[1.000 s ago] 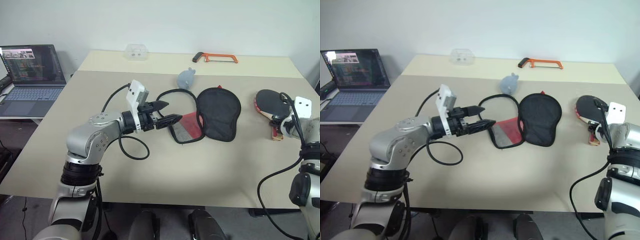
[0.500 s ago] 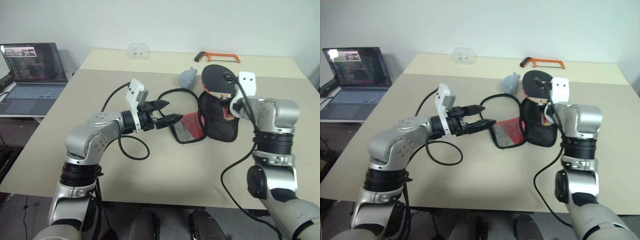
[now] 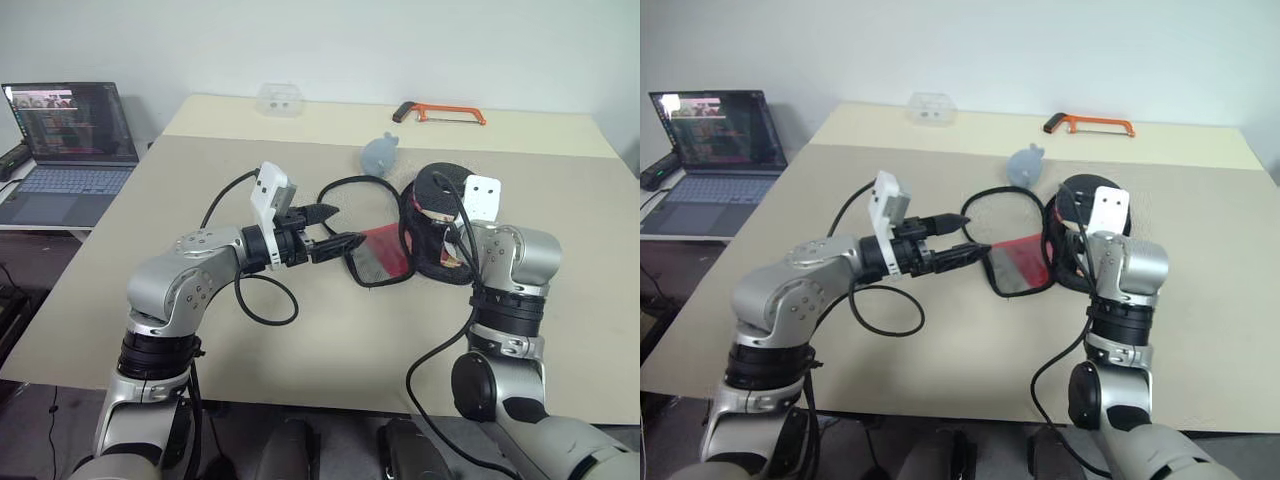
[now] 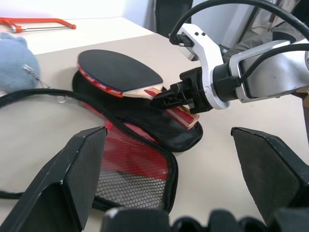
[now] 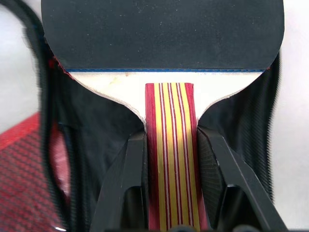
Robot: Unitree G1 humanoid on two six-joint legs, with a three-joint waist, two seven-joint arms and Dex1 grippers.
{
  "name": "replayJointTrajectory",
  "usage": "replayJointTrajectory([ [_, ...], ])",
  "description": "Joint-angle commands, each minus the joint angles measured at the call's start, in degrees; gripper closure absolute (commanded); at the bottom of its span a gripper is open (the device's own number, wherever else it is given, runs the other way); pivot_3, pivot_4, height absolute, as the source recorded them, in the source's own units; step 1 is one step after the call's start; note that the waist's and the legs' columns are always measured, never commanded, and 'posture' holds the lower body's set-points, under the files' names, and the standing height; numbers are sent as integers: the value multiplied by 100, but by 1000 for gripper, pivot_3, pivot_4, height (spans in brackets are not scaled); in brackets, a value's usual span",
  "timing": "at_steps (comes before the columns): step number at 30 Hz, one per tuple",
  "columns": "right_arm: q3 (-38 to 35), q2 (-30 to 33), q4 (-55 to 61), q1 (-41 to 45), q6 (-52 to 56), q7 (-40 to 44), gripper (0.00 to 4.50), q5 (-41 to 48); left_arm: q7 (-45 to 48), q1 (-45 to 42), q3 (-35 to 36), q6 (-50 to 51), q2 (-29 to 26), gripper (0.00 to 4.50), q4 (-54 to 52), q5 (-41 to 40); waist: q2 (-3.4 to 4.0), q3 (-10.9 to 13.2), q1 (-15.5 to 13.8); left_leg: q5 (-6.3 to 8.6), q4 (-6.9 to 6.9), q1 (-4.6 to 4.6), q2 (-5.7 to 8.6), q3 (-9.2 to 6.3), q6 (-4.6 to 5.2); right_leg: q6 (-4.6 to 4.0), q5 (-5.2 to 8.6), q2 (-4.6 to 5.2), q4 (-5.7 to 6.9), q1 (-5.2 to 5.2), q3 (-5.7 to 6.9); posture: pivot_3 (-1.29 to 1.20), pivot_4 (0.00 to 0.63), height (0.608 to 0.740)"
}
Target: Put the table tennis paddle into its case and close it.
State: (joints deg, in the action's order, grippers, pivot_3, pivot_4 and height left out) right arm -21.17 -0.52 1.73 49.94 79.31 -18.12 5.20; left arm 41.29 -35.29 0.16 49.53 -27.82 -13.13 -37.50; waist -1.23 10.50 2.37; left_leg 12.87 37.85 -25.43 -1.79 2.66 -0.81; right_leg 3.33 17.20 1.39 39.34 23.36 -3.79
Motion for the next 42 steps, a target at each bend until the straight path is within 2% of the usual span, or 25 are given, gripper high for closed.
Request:
replayJointTrajectory([
  [1,3,-43,201,131,-174,-47,3465,-86,-13,-9,31,-32,-7,0,-272,-62,0,0,13,0,0,0,0,0,0,-1,0,0,3,1,0,0,150,740],
  [22,-48,-232,-179,-12,-401,-18,3465,-182,-82,4,49,25,-16,0,-305,-82,0,0,19,-1,0,0,0,-1,-1,-2,1,-1,8,3,1,0,150,740],
  [42,192,-45,-808,-171,-930,221,3465,-173,-202,51,79,108,-24,0,-407,-133,0,0,63,-1,3,4,1,-1,-1,-2,1,-1,16,2,0,0,150,740],
])
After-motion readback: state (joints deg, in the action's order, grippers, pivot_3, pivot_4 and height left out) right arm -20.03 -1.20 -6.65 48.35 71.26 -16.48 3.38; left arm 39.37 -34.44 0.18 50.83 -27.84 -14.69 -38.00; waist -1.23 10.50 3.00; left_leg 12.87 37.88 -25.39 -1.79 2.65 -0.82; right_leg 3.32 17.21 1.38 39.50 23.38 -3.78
